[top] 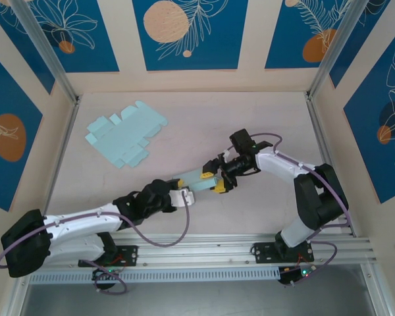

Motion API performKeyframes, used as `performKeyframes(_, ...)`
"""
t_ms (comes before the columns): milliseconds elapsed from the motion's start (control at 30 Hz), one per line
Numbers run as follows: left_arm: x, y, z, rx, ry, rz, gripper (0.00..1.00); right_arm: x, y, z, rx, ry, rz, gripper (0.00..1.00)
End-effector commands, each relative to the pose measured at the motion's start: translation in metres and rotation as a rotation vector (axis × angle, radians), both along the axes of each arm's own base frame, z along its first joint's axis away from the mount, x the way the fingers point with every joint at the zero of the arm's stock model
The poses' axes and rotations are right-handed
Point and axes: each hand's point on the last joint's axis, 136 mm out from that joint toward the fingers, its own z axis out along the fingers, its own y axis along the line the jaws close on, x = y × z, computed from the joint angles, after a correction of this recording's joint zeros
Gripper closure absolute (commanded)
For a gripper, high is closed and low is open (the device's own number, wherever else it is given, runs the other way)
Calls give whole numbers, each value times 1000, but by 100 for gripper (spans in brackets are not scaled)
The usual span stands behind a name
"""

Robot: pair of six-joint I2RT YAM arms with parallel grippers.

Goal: Fold the paper box

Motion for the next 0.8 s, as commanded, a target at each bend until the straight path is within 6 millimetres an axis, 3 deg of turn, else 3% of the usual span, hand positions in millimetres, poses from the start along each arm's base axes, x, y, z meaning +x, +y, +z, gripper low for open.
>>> performKeyframes(0,-4,-1,18,-71,128,14,60,4,-8,14,8,-18,7,26)
performKeyframes(167,-6,6,19,-129,331,12,60,31,-45,40,-16,-172,-106,13)
performKeyframes(367,19,16,5,-146,503,52,62,40,-88,59,-132,-403,-212,11)
performKeyframes(533,34,14,-4,-101,572,10,61,41,-101,61,-228,-569,-207,12)
performKeyframes(667,50,13,-6,-105,584,-25,54,43,-108,55,-429,-747,-128,15)
performKeyframes(767,59,11,-9,-96,627,-52,49,42,-98,53,-514,-855,-32,15)
